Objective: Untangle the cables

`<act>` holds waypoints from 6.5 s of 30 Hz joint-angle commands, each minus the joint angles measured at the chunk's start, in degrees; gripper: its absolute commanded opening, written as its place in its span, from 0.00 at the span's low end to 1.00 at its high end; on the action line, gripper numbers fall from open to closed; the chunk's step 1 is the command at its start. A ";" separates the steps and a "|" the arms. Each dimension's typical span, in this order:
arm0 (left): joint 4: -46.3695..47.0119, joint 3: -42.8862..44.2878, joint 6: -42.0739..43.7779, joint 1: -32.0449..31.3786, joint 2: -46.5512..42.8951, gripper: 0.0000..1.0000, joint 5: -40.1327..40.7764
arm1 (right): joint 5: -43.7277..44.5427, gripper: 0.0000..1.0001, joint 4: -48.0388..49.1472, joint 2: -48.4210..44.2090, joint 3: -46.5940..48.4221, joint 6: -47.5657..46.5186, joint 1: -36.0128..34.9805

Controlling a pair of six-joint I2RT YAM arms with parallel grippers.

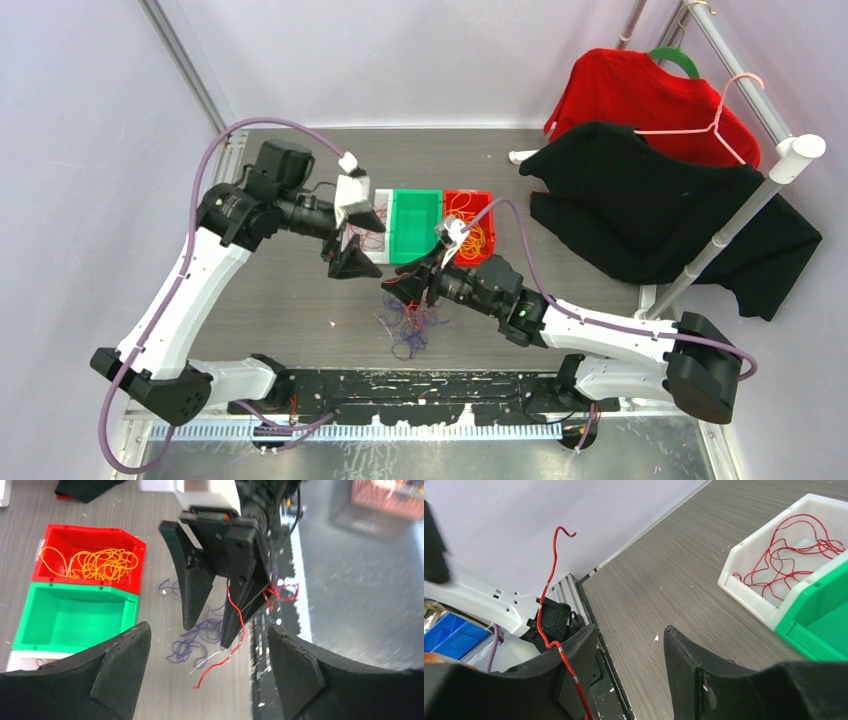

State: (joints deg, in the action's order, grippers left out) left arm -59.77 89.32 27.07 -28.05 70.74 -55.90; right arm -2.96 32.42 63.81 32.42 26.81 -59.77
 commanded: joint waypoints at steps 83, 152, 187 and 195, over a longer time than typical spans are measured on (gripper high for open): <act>61.03 23.65 36.39 -17.10 0.25 0.00 67.94 | 13.46 0.80 14.02 -22.93 -28.61 1.24 -5.97; 61.61 -8.03 24.19 1.83 1.46 0.00 58.93 | 30.53 0.73 -25.35 -32.06 -16.60 -2.83 -6.10; 45.52 -13.64 20.87 2.00 16.78 0.00 60.42 | 35.16 0.71 -27.67 -31.62 -15.55 -1.10 -6.15; 49.98 -14.08 20.28 3.79 22.02 0.00 60.75 | 35.69 0.71 -28.44 -30.50 -14.93 -0.97 -6.15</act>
State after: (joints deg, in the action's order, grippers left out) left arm -14.79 74.43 47.27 -25.28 91.44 4.10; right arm 30.85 2.44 33.28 14.57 25.04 -65.58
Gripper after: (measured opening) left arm 0.008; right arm 0.712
